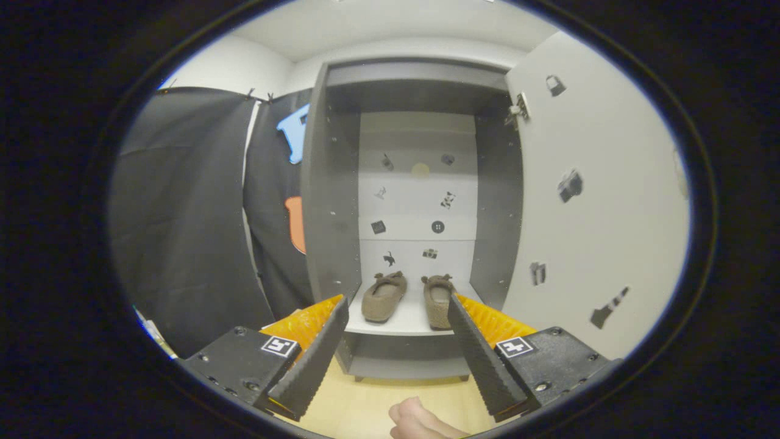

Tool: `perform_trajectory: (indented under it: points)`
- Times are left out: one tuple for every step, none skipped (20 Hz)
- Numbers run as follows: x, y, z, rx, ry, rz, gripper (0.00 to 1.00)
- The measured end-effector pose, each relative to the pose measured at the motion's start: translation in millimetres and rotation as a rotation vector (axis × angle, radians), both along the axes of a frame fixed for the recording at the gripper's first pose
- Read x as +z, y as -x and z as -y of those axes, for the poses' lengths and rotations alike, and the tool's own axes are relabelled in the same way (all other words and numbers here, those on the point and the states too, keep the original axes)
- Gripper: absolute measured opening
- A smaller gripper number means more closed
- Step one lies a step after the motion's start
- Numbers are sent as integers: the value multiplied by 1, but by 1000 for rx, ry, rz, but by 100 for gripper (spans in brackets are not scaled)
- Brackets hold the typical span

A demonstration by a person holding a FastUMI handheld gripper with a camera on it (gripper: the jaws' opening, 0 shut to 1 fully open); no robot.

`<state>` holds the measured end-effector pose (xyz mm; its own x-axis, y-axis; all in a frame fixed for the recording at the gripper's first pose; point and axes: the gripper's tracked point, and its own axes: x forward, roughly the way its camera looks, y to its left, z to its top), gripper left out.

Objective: Open the shoe cabinet door, grab the shoes and put them into the shoe cabinet, then close the shoe cabinet door.

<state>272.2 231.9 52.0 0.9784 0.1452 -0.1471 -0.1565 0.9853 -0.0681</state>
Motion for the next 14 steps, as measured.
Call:
perform_trajectory:
  points:
    - [9, 20, 8, -3, -10, 13, 100]
    - [21, 41, 14, 13, -21, 29, 100]
    - [33, 62, 21, 26, -30, 46, 100]
    - [45, 83, 33, 26, -39, 65, 100]
    - [56, 102, 46, 26, -43, 85, 100]
    - [67, 120, 58, 29, -44, 104, 100]
    - [73, 139, 74, 17, -33, 107, 100]
    - [83, 156, 91, 15, -41, 124, 100]
    - [95, 173, 103, 12, -53, 137, 100]
    - [101, 188, 123, -1, -63, 132, 100]
    - [104, 199, 138, -6, -73, 125, 100]
    - [108, 212, 153, -10, -80, 121, 100]
    - [111, 219, 176, -34, -77, 113, 100]
    - [110, 224, 196, -60, -65, 103, 100]
